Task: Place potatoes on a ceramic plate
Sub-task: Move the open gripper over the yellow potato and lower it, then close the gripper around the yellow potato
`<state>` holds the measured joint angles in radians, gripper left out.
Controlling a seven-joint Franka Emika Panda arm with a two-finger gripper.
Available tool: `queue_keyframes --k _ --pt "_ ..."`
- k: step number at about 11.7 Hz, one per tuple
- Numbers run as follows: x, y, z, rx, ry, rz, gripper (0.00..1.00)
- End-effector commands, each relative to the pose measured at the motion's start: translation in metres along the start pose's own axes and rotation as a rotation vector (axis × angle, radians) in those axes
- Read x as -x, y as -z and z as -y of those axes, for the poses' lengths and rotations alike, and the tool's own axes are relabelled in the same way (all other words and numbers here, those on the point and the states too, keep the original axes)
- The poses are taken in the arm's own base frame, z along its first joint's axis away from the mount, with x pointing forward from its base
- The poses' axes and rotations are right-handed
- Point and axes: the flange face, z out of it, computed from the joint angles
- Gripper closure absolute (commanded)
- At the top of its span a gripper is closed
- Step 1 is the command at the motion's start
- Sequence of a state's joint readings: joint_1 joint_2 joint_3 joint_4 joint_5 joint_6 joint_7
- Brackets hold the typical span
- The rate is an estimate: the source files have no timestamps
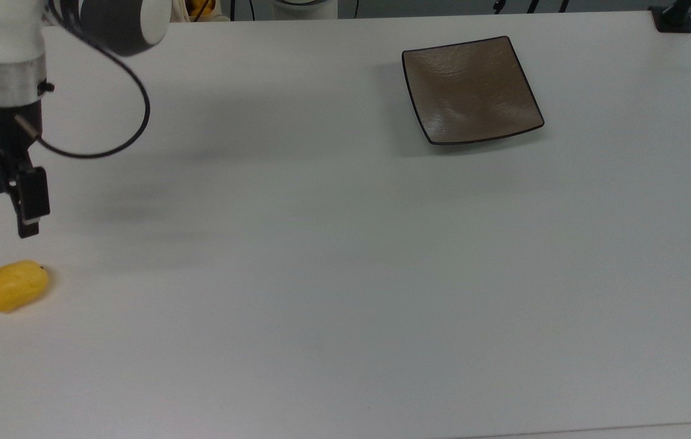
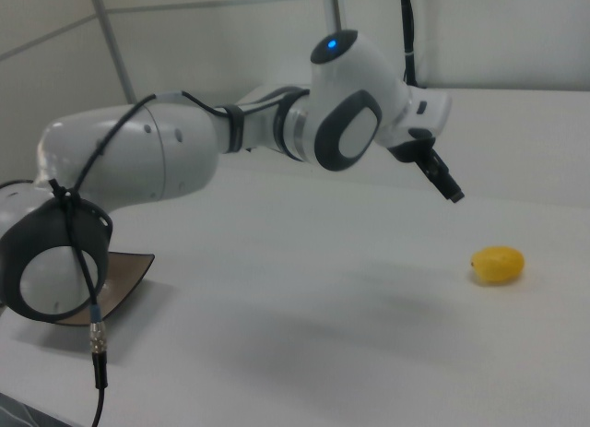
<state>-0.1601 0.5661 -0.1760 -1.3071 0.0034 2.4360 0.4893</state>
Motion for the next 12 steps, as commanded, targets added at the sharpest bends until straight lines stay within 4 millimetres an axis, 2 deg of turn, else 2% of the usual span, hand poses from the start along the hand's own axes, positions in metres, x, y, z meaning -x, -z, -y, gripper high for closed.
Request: queue_keyframes --k 1,6,12 --pt "-0.002 -0.044 -0.011 0.011 -0.057 -0.086 0.00" --pt "0.023 -0.118 -0.031 0.031 -0.022 -0.136 0.00" --pt "0.045 -0.173 -0.057 0.067 -0.003 -0.137 0.00"
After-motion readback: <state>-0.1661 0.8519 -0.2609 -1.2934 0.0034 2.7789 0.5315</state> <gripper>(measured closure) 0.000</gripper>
